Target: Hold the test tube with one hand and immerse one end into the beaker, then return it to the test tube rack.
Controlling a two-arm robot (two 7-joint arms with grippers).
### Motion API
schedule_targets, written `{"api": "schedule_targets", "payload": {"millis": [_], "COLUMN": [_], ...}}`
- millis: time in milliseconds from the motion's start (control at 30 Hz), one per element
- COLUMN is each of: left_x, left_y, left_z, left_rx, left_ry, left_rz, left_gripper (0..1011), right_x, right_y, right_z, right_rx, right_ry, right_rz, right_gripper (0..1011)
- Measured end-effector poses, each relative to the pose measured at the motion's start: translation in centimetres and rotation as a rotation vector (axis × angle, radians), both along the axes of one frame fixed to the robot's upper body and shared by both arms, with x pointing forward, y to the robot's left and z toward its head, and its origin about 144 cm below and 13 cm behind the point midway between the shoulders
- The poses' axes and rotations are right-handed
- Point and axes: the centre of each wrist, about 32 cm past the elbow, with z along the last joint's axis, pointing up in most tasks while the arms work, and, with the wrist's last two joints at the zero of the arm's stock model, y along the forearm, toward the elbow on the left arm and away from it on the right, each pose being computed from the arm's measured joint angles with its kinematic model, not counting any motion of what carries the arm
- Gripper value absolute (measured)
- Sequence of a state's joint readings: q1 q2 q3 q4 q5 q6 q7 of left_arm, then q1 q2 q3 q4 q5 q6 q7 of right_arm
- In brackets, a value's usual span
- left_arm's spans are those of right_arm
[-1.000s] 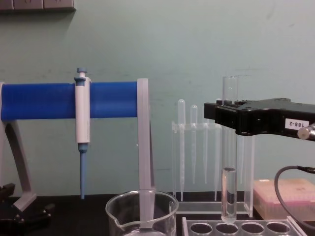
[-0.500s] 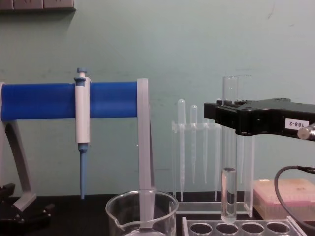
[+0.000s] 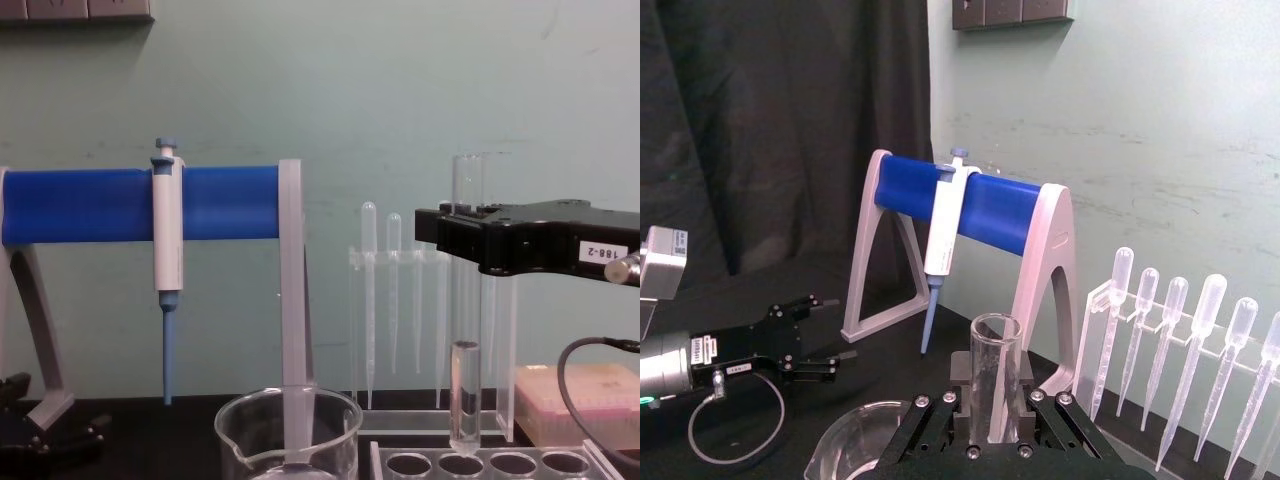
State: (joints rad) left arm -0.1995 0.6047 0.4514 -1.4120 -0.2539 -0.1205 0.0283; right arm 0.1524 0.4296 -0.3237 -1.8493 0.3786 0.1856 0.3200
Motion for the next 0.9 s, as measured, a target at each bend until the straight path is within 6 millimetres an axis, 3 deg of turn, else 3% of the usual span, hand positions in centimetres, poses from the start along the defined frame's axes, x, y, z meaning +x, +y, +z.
{"api": "schedule_targets", "payload": {"millis": [900], "left_x": [0.0], "left_y": [0.0], "left_z": [0.0], "left_rx": [0.0], "left_ry": [0.0], "left_rz": [0.0], "left_gripper": [1000], "right_x": [0.0], "right_y": [0.0], "right_z": [0.0], "right_rx": [0.0], "right_ry": [0.0], "right_rz": [0.0], "right_gripper": [228]}}
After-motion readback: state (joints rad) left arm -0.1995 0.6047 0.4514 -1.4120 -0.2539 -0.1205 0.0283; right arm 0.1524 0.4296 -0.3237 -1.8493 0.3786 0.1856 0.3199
